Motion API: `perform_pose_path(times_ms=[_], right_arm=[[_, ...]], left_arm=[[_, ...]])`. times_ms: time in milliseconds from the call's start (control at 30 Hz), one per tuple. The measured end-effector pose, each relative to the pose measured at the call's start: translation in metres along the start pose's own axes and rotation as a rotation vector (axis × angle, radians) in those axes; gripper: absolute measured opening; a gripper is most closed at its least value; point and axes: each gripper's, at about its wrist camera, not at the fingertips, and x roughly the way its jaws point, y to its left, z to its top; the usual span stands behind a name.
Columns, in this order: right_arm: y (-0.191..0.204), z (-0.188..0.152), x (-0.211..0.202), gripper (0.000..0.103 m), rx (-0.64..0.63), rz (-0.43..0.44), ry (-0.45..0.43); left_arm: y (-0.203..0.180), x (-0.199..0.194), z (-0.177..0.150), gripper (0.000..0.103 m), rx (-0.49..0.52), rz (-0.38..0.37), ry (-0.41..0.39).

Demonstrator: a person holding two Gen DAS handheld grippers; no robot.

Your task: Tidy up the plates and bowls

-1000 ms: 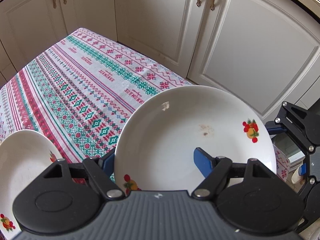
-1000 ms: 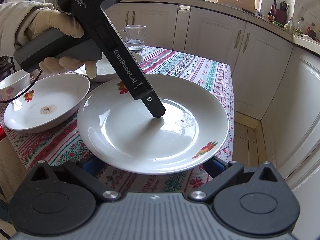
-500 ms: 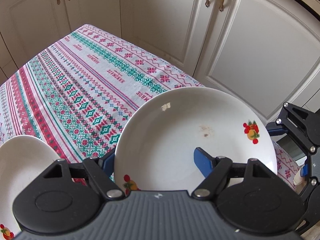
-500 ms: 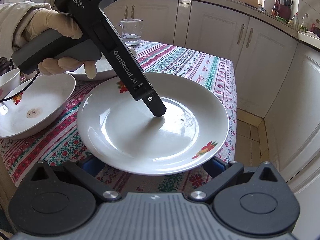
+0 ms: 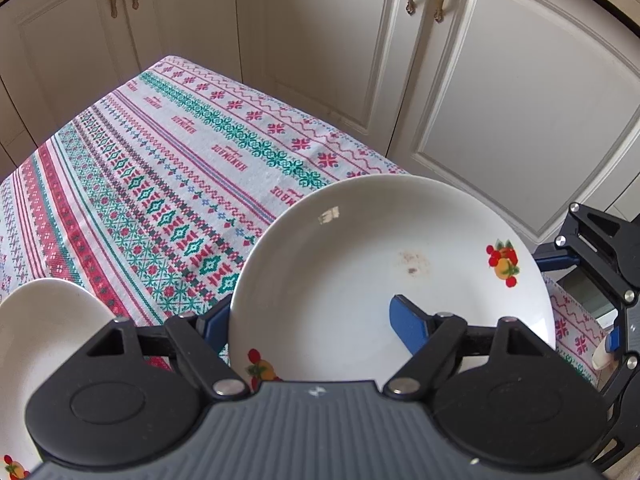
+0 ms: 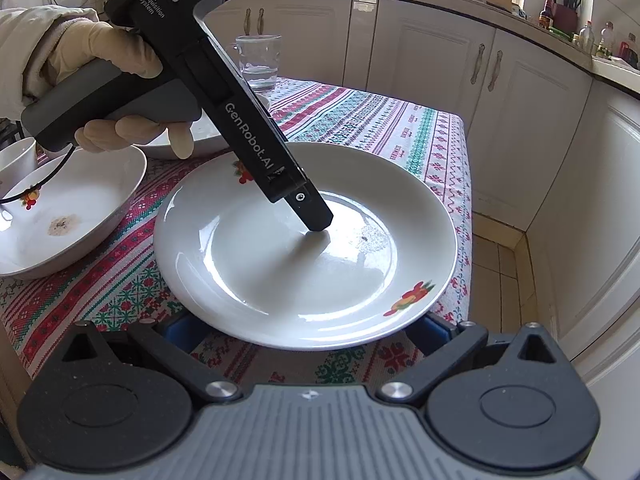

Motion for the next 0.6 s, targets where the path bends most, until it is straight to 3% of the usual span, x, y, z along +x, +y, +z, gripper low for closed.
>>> perform_pose_path(times_ms=[300, 600], right_arm=[[0.003, -0.004, -0.019, 0.103, 0.013, -0.047, -0.009], [0.025, -0.014, -0.054, 0.103, 0.017, -0.052, -0.061]], left_arm=[[-0.006, -0.043, -0.01, 0.091, 0.011, 0.071, -0.087], [-0.023, -0.108, -0.061, 0.095, -0.015, 0.149, -0.197]])
